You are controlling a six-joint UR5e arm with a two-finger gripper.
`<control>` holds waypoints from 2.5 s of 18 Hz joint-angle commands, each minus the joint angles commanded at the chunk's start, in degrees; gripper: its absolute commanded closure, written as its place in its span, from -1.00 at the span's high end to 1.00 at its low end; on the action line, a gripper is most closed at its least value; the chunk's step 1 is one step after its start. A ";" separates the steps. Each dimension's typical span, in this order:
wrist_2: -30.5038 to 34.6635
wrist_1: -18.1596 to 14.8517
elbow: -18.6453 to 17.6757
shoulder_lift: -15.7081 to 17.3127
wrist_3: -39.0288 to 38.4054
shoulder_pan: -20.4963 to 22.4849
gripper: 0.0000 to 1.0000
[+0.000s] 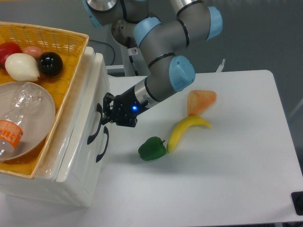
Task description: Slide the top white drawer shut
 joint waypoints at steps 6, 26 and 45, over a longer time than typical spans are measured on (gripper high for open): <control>0.53 0.09 0.00 -0.18 0.53 0.79 -0.72; 16.50 10.01 7.03 -6.24 24.39 22.75 1.00; 43.32 21.18 15.73 -18.19 51.15 27.86 1.00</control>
